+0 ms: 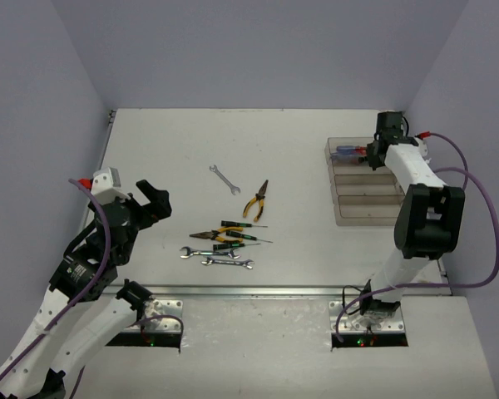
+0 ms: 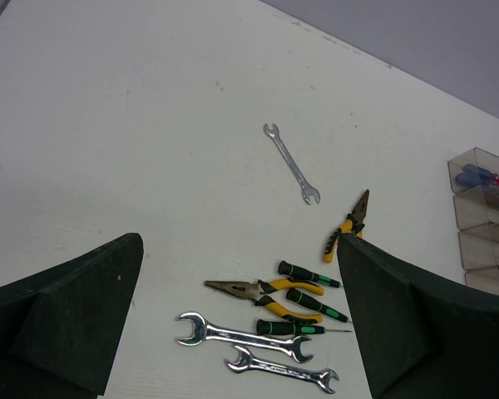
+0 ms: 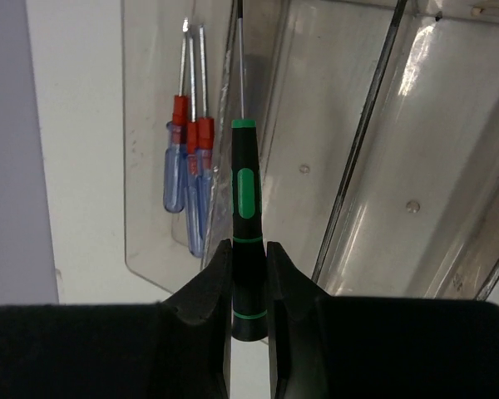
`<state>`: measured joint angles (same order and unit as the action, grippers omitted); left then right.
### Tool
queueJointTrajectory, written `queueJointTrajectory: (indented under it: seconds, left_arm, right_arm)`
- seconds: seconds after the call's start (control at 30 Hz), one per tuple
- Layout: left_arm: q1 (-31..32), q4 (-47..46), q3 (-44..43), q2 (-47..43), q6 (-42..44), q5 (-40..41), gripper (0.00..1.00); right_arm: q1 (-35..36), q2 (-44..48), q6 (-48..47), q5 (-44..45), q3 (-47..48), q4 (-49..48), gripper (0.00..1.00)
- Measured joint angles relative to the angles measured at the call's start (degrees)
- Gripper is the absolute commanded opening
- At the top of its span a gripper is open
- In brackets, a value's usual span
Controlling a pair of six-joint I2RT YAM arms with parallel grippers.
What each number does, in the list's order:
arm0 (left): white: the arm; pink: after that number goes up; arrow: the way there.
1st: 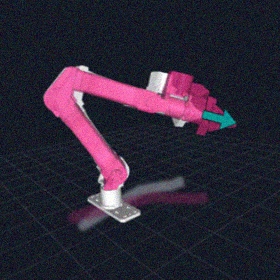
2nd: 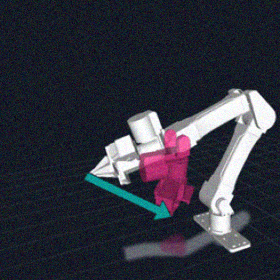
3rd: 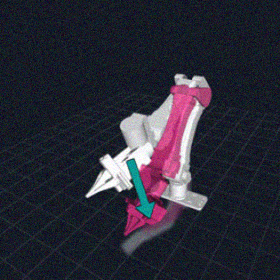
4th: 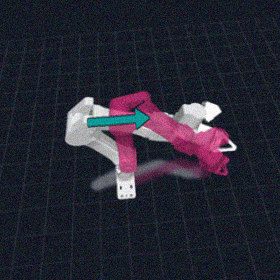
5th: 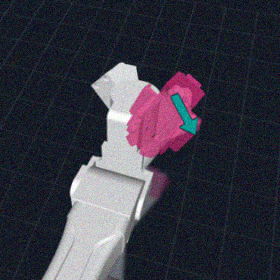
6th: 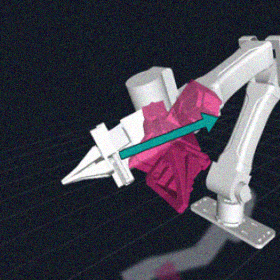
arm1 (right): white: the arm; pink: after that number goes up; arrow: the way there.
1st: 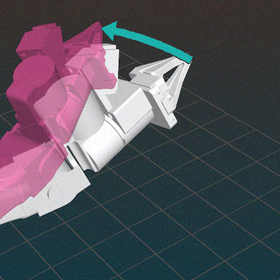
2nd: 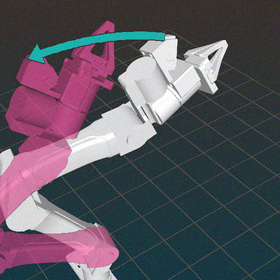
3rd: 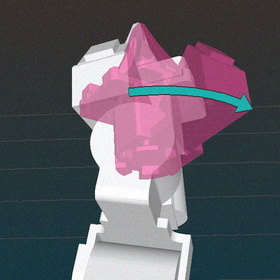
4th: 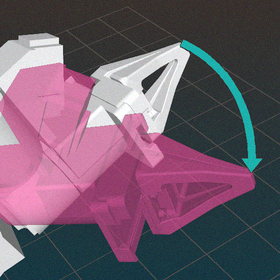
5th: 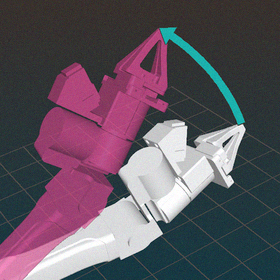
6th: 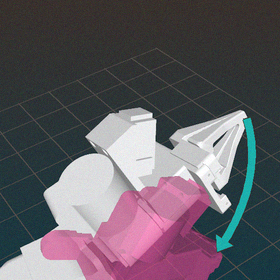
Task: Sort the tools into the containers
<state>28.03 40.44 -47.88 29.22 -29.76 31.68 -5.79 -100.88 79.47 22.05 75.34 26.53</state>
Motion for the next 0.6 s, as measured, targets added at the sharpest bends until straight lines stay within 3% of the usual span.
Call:
queueJointTrajectory:
  seconds: [0.17,0.4,0.6]
  left_arm:
    - [0.0,0.0,0.0,0.0,0.0,0.0,1.00]
    - [0.0,-0.4,0.0,0.1,0.0,-0.2,1.00]
    - [0.0,-0.4,0.0,0.2,0.1,-0.4,1.00]
  right_arm:
    - [-0.9,-5.5,4.7,-1.5,0.6,0.2,0.00]
    - [-0.5,-6.0,3.6,-2.8,0.2,-4.1,0.38]
    - [-0.5,-6.0,1.7,-3.2,0.2,-4.9,0.51]
